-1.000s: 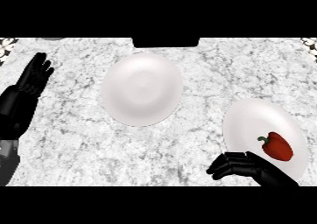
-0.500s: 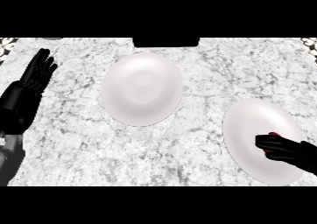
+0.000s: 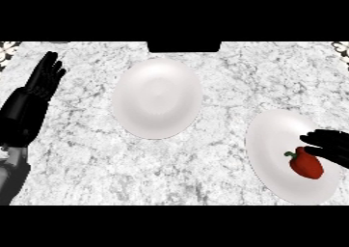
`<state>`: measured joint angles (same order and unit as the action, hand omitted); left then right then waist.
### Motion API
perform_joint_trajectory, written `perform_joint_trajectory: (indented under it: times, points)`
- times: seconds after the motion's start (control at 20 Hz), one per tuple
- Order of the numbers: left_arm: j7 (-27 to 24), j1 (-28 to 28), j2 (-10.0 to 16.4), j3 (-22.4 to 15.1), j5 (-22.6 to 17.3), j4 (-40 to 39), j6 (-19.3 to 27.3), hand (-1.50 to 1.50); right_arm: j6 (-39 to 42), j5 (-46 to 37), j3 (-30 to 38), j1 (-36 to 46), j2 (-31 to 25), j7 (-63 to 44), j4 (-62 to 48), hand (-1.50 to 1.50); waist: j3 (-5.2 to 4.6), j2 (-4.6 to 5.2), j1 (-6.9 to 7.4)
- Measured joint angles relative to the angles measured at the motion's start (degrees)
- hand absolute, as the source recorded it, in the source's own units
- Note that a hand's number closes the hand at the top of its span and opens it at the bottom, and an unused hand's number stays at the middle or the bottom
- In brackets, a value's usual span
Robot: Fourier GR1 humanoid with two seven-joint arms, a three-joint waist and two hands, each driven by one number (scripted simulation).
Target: Pick the bell pepper from the plate and place it in the plate
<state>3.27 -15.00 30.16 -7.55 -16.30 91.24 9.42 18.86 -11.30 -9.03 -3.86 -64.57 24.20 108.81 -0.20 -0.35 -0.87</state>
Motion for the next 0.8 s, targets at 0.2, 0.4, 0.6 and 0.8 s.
perform_joint_trajectory:
  times: [0.2,0.4,0.6,0.8]
  points:
    - [-0.26,-0.34,-0.29,0.56,-0.06,-0.38,-0.85,0.0,3.48,-5.37,-2.65,0.23,-2.7,-7.41,2.83,-1.5,0.06,0.22,0.55]
    - [-0.38,-1.27,-1.26,1.19,0.91,-1.9,-1.66,0.0,6.18,-10.06,-4.55,0.31,-1.46,-12.27,4.74,-1.5,0.13,0.3,0.62]
    - [0.69,-1.96,-2.18,2.1,1.5,-1.67,-2.6,0.0,7.31,-15.6,-6.01,2.12,2.19,-13.98,2.6,-1.5,0.17,0.35,0.9]
    - [1.08,-2.17,-3.22,2.22,2.89,-1.59,-3.01,0.0,6.79,-21.98,-8.15,4.37,6.68,-16.67,-0.4,-1.5,0.19,0.38,1.06]
